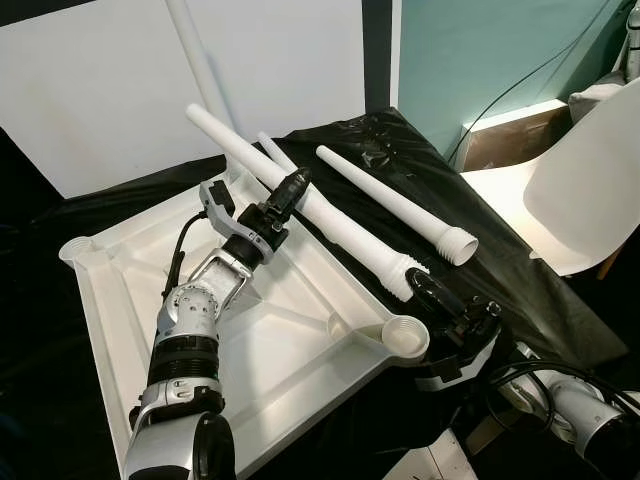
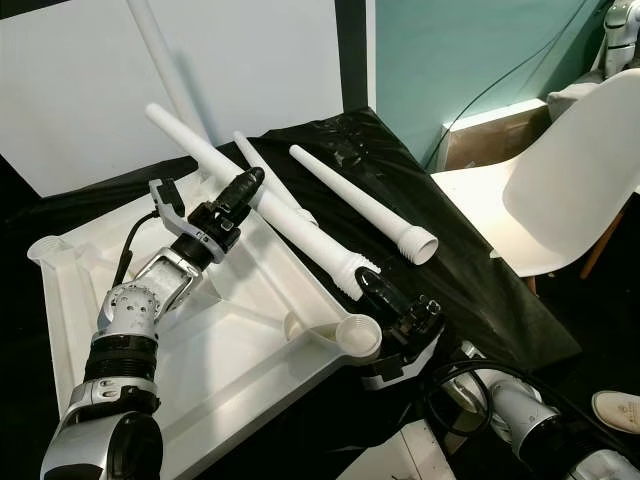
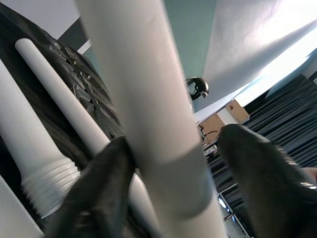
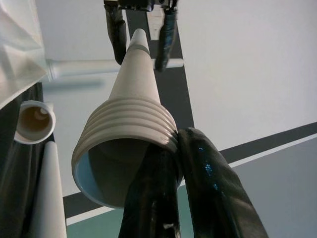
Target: Building children table
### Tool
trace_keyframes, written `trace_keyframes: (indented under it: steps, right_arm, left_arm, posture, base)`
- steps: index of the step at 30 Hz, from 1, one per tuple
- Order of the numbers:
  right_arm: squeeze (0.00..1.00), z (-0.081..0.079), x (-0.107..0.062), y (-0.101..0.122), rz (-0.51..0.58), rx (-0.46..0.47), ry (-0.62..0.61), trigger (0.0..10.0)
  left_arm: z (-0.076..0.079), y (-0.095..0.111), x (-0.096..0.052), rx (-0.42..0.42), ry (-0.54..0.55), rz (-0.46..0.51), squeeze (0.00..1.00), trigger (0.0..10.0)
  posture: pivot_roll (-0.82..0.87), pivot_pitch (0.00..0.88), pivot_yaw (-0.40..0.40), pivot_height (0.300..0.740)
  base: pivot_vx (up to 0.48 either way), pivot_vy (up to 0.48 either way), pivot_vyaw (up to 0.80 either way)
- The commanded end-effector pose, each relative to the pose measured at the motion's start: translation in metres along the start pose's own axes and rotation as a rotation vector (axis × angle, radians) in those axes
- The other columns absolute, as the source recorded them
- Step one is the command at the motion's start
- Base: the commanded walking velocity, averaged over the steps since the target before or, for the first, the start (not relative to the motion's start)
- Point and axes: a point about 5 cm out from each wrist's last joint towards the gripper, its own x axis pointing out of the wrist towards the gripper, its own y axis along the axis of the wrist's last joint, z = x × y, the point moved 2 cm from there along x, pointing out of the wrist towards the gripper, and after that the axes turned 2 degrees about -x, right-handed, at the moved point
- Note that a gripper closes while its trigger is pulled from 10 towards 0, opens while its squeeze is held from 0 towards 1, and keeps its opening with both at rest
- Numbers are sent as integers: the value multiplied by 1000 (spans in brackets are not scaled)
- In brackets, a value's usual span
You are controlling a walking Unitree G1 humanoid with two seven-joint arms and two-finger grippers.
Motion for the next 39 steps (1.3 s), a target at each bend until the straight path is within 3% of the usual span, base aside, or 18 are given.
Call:
trace_keyframes:
  steps: [1, 2, 5, 6, 7, 8, 9, 11, 12, 13, 14, 17, 18, 21, 22, 30, 31, 39]
  right_arm:
    - [0, -5, -3, 10, 52, 24, 28, 0]
    - [0, -4, -2, 10, 55, 24, 18, 0]
    - [0, -4, -1, 9, 54, 23, 11, 0]
    - [0, -5, -1, 8, 54, 22, 14, 0]
    - [0, -5, -1, 8, 54, 22, 14, 0]
    - [0, -6, -2, 7, 55, 21, 17, 0]
    - [0, -7, -2, 7, 56, 23, 17, 0]
    - [0, -7, -2, 8, 58, 24, 17, 0]
    - [0, -10, -3, 7, 48, 31, 34, 2275]
    - [0, -10, -3, 7, 48, 31, 34, 2275]
    - [0, -14, -4, 6, 37, 39, 54, 4314]
    - [0, -14, -4, 5, 35, 48, 65, 4314]
    - [0, -12, -1, 1, -5, 98, 85, 10000]
    - [0, -11, 0, 0, -20, 116, 88, 10000]
    - [1000, -10, 0, 1, -48, 153, 85, 10000]
    - [1000, -9, -2, 1, -149, 300, 84, 10000]
    - [0, -10, -3, 3, -198, 412, 103, 10000]
    - [0, -5, 3, 2, -439, 840, 100, 10000]
  left_arm:
    - [5, -3, 1, 29, -30, -39, 0, 4196]
    - [2, -7, 1, 58, -3, -68, 0, 8314]
    - [-3, -12, 1, 97, 40, -107, 0, 10000]
    - [-2, -12, 2, 96, 33, -102, 0, 6196]
    - [-2, -12, 2, 96, 33, -102, 0, 6196]
    - [-1, -11, 2, 96, 29, -95, 0, 4431]
    - [0, -10, 2, 97, 22, -86, 0, 78]
    - [0, -10, 2, 99, 17, -80, 0, 78]
    - [2, -8, 2, 104, 4, -66, 0, 0]
    - [2, -8, 2, 104, 4, -66, 0, 0]
    - [4, -7, 2, 107, -6, -55, 0, 0]
    - [5, -6, 2, 109, -11, -47, 0, 0]
    - [8, 0, 2, 129, -21, -11, 0, 0]
    - [9, 2, 2, 135, -24, 1, 0, 0]
    - [11, 6, 2, 121, -33, 35, 0, 0]
    - [13, 14, 4, 100, -37, 99, 0, 0]
    - [13, 16, 4, 103, -30, 116, 0, 0]
    - [16, 15, 6, 245, -22, 119, 0, 0]
  posture:
    - [-128, 0, 143, 740]
    - [-126, 0, 143, 740]
    - [-126, 0, 143, 740]
    - [-126, 0, 142, 740]
    - [-126, 0, 142, 740]
    - [-125, 0, 140, 740]
    - [-124, 0, 138, 740]
    - [-124, 0, 138, 740]
    - [-125, 0, 137, 740]
    - [-125, 0, 137, 740]
    - [-125, 0, 136, 740]
    - [-124, 0, 136, 740]
    - [-128, 0, 132, 740]
    - [-128, 0, 132, 740]
    - [-132, 0, 134, 740]
    - [-140, 0, 131, 740]
    - [-140, 0, 130, 740]
    - [-142, 0, 129, 740]
  base:
    - [0, 0, 0]
    - [0, 0, 0]
    - [0, 0, 0]
    - [0, 0, 0]
    - [0, 0, 0]
    - [0, 0, 0]
    - [0, 0, 0]
    - [0, 0, 0]
    - [0, 0, 0]
    - [0, 0, 0]
    - [0, 0, 0]
    - [0, 0, 0]
    - [0, 0, 0]
    - [0, 0, 0]
    - [0, 0, 0]
    - [0, 0, 0]
    - [0, 0, 0]
    - [0, 0, 0]
